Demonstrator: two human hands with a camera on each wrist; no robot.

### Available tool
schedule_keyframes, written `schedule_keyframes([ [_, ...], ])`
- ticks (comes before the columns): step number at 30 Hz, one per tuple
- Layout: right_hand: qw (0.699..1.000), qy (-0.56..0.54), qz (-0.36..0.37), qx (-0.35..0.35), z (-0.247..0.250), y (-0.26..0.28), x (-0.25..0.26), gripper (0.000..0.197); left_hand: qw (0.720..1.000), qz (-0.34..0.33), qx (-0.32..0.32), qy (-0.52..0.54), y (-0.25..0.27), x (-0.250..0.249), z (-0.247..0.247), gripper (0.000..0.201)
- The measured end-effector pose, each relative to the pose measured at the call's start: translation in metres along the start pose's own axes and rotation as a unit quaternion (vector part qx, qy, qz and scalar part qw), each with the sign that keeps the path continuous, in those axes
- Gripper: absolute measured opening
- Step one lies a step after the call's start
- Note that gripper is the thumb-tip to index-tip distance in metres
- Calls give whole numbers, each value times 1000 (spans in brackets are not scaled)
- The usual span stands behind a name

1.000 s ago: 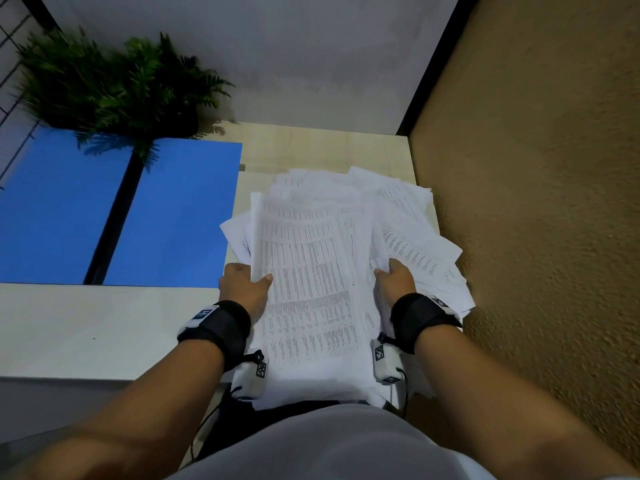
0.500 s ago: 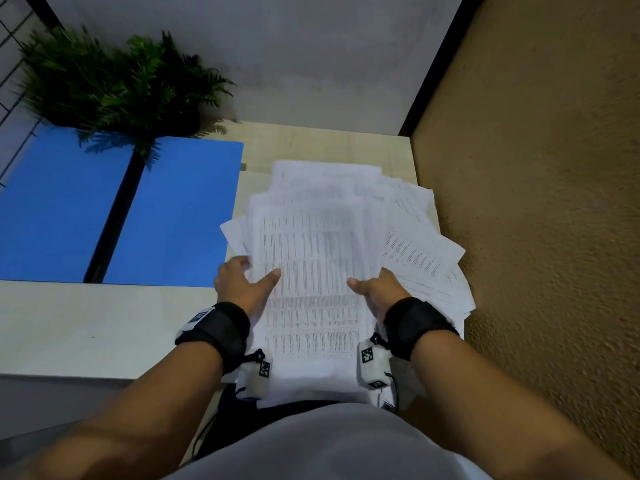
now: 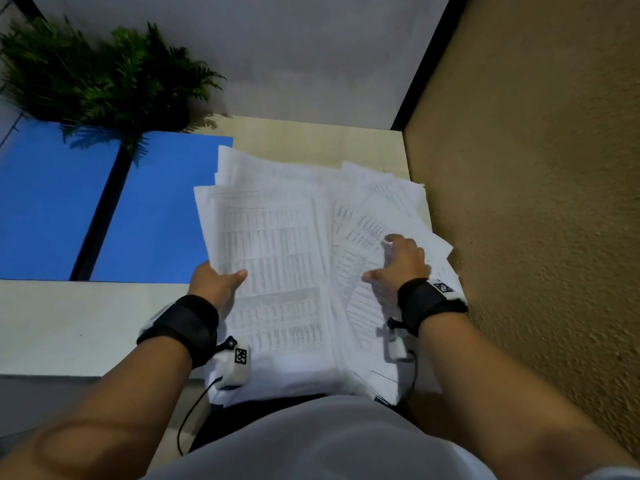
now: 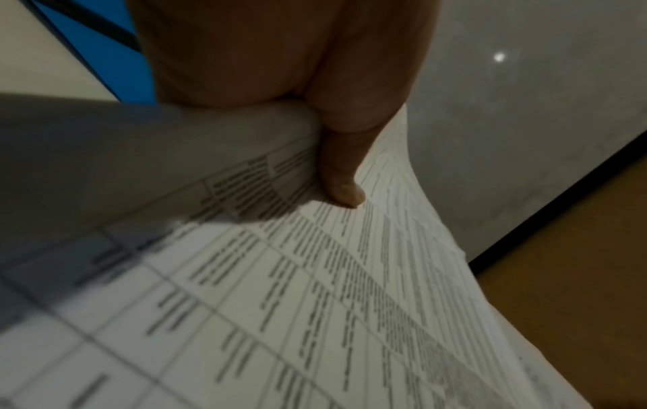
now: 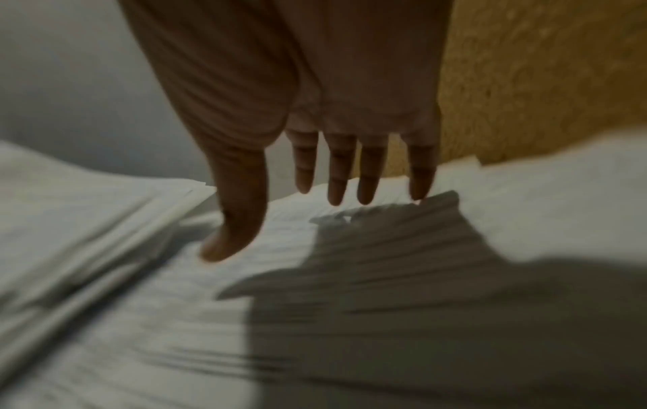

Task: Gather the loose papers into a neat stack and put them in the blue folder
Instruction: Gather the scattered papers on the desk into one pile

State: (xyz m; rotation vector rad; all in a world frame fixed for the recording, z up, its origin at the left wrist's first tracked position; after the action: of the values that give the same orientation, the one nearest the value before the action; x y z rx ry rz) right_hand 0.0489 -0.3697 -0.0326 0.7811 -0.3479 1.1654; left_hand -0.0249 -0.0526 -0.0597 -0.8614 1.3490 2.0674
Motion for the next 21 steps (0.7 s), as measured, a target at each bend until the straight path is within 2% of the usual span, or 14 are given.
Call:
schedule_keyframes([
  [1,993,117,-16,10,2,-2,-6,98,1000,7,-7,-5,-1,3,2,43],
  [2,983,179,-29,26,1,-2,-13,102,1000,11,-14,-6,-2,5,2,42],
  [4,980,183,-45,65,-5,-3,-24,98,1000,20,-22,-11,-6,12,1,41],
  [5,986,137,-50,78,-9,-5,-31,89,999,24,-28,-18,-7,15,-1,41],
  [7,991,71,-44,105,-14,-4,-35,59,999,25,-30,-30,-11,19,-5,40],
  [9,989,73,-40,118,-15,-4,-36,33,999,23,-25,-27,-15,22,-8,38],
  [11,993,54,-53,90,-9,-5,-37,22,1000,19,-18,-17,-16,19,-9,37],
  [14,994,11,-104,-26,8,-8,-48,31,1000,13,-19,-13,-18,15,-10,37],
  [16,983,-20,-156,-95,19,-4,-57,41,1000,11,-22,-16,-20,15,-10,37],
  [19,960,-97,-228,-130,17,6,-65,52,999,3,-20,-50,-21,14,-15,38],
  [21,938,-198,-248,-140,10,13,-68,53,996,-3,-8,-85,-21,13,-20,36],
])
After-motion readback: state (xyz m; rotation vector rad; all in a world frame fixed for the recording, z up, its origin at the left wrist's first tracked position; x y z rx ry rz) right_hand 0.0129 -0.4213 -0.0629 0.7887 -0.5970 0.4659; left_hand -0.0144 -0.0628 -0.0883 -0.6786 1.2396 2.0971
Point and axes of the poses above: each hand's wrist, its own y-axis away from the middle knuckle, its own z-axis out of the back of the hand, x = y × z, the point moved 3 cm from there along -y, towards the middle knuckle, and after that the axes turned 15 degrees about -y, right-handed, at the moved point
